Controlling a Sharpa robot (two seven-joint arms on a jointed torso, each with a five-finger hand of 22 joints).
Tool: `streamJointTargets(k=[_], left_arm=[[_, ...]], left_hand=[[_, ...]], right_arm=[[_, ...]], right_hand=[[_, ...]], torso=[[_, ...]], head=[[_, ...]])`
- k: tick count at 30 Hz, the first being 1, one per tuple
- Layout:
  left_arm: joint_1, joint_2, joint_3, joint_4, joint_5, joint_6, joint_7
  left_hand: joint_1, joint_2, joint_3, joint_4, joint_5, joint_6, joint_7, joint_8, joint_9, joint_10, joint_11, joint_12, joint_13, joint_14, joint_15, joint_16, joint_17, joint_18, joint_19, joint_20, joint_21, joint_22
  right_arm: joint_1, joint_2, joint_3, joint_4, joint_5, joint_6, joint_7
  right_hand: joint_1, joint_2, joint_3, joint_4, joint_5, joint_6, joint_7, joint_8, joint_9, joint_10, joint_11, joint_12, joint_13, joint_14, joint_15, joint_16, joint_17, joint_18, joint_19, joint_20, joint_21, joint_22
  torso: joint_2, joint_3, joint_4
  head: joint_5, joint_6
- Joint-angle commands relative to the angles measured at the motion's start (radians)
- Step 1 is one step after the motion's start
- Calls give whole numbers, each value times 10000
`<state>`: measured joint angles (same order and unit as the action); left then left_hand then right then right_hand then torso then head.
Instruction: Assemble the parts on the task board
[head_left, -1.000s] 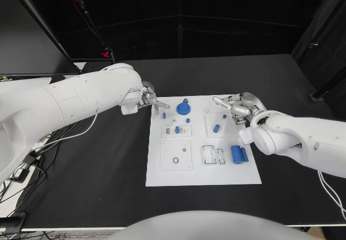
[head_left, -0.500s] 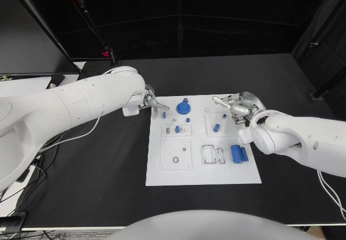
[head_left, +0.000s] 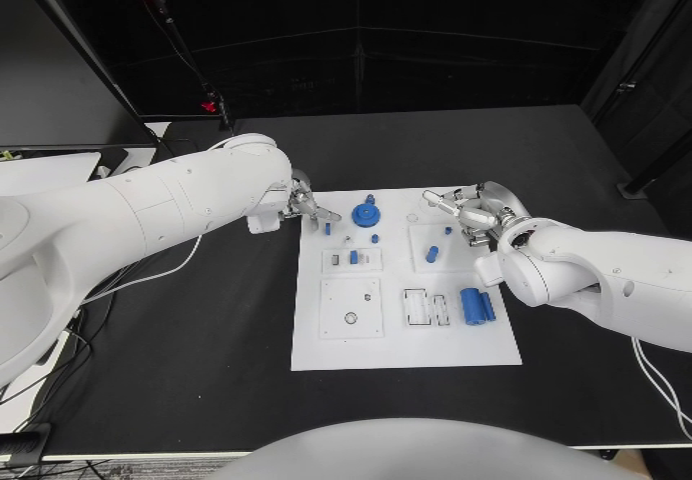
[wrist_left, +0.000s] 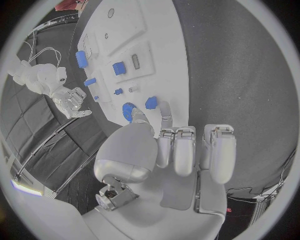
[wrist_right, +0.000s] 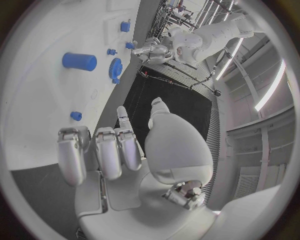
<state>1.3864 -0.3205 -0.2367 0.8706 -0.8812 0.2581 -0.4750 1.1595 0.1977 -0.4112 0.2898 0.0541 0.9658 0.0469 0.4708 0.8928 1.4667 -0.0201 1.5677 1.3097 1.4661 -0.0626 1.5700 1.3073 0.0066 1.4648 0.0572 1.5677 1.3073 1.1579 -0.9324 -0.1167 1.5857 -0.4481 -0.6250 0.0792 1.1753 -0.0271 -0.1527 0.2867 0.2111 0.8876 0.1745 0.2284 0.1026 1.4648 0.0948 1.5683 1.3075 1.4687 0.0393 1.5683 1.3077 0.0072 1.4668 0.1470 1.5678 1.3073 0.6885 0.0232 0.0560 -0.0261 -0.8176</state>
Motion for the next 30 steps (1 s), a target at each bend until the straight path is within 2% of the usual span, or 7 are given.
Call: streamJointTargets(k=[1,7,13,16,21,30], left_arm=[[9,47,7,-23,204,137,196],[-10,110,8,-64,304,254,215],[-26,140,8,-117,403,398,234],[-47,163,8,-176,455,546,295],[-75,218,8,-262,488,632,284],[-96,233,8,-351,500,613,273]], left_hand=[[-9,-100,-34,-16,-41,-136,-3,98,116,1041,84,31,2610,1047,82,8,2635,-66,1060,68,31,2634],[-154,-52,-52,10,-42,-295,11,306,324,1041,99,31,2610,1047,98,8,2635,-66,1060,83,31,2634],[-253,-10,-63,20,-29,-331,12,368,380,1041,102,31,2610,1047,103,8,2635,-66,1060,89,31,2634],[-317,42,-56,18,-6,-353,13,397,404,1041,104,31,2610,1047,107,8,2635,-66,1060,94,31,2634],[-271,117,3,-14,16,-371,8,430,430,1041,102,31,2610,1047,110,8,2635,-66,1060,101,31,2634],[64,287,210,-30,319,-445,-11,539,506,1041,89,31,2610,1047,107,8,2635,-66,1060,112,31,2634]], right_arm=[[14,14,4,2,-2,48,29],[14,16,4,-2,-10,51,21],[14,13,4,-2,-12,50,21],[14,26,4,-3,-12,52,21],[14,38,4,-1,-13,66,18],[14,23,4,9,-13,65,21]], right_hand=[[-28,88,-60,26,27,-60,-14,50,17,1060,58,25,2633,1021,31,25,2631,-53,993,49,-23,2610],[-28,88,-60,26,27,-60,-14,50,17,1060,58,25,2633,1021,31,25,2631,-53,993,49,-23,2610],[-28,88,-60,26,27,-60,-14,50,17,1060,58,25,2633,1021,31,25,2631,-53,993,49,-23,2610],[-28,88,-60,26,27,-60,-14,50,17,1060,58,25,2633,1021,31,25,2631,-53,993,49,-23,2610],[-28,88,-60,26,27,-60,-14,50,17,1060,58,25,2633,1021,31,25,2631,-53,993,49,-23,2610],[-28,88,-60,26,27,-60,-14,50,17,1060,58,25,2633,1021,31,25,2631,-53,993,49,-23,2610]], torso=[[2,0,2],[-5,6,4],[-5,9,5],[1,-4,-8],[-7,3,-1],[-2,7,7]], head=[[-7,-8],[-37,-33],[-58,-48],[-51,-45],[-76,-64],[-94,-79]])
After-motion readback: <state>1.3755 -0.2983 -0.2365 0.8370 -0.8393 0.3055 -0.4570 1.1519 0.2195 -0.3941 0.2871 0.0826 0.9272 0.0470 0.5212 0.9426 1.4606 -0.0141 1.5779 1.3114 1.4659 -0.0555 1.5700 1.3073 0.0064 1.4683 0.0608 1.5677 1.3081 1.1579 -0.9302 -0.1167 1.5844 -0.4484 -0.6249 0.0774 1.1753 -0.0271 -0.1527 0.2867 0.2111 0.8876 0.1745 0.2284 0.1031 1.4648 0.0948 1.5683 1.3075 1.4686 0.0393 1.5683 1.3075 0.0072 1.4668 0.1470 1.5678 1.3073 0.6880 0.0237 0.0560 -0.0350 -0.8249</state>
